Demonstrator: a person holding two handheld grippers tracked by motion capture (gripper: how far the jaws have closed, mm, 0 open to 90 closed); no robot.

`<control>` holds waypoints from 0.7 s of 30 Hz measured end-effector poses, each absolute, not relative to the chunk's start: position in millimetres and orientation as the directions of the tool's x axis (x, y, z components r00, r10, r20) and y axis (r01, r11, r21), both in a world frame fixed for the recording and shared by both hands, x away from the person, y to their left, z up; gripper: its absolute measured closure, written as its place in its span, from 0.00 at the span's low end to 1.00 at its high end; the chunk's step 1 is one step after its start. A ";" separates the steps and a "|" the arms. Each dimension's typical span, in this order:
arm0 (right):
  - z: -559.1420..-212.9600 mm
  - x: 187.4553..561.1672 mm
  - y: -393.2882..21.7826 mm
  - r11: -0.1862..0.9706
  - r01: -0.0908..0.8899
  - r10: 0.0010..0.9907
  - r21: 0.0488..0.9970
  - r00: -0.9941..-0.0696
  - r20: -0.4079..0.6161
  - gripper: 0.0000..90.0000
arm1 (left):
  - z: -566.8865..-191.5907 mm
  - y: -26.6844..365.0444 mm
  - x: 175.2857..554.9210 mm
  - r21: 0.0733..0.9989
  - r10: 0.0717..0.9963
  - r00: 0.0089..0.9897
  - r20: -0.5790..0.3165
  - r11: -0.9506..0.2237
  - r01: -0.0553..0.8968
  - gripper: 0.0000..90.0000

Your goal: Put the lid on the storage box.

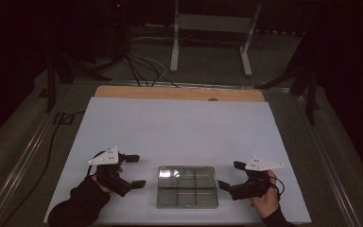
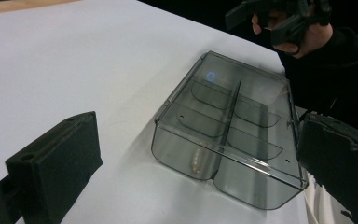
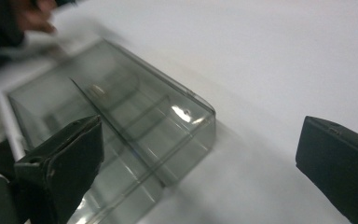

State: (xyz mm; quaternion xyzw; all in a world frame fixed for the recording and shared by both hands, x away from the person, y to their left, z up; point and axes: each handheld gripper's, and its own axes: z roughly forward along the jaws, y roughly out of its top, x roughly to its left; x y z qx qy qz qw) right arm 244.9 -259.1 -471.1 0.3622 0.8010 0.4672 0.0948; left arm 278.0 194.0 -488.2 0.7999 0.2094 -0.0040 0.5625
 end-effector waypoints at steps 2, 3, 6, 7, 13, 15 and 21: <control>-470.6 246.4 -264.3 0.276 0.487 0.661 0.829 -0.722 0.204 0.00 | -488.2 195.0 276.4 0.897 0.333 0.912 -0.241 -0.283 0.340 0.01; -470.5 247.0 -266.8 0.269 0.483 0.660 0.833 -0.723 0.206 0.00 | -488.3 195.5 275.5 0.897 0.333 0.912 -0.241 -0.282 0.340 0.01; -472.1 248.6 -273.2 0.250 0.480 0.669 0.841 -0.714 0.208 0.00 | -488.8 197.0 273.0 0.897 0.334 0.912 -0.238 -0.284 0.339 0.01; -473.0 249.1 -275.0 0.245 0.479 0.671 0.843 -0.711 0.209 0.00 | -489.2 197.5 272.3 0.896 0.334 0.911 -0.241 -0.284 0.341 0.01; -480.2 252.1 -279.2 0.232 0.507 0.670 0.830 -0.702 0.241 0.00 | -493.2 199.3 269.1 0.891 0.336 0.908 -0.252 -0.284 0.353 0.01; -481.4 252.3 -279.0 0.246 0.510 0.669 0.824 -0.704 0.236 0.00 | -493.9 199.8 269.0 0.891 0.334 0.908 -0.252 -0.287 0.352 0.01; -484.9 252.7 -279.0 0.259 0.520 0.677 0.814 -0.699 0.231 0.00 | -496.9 201.2 269.8 0.889 0.330 0.907 -0.263 -0.281 0.360 0.01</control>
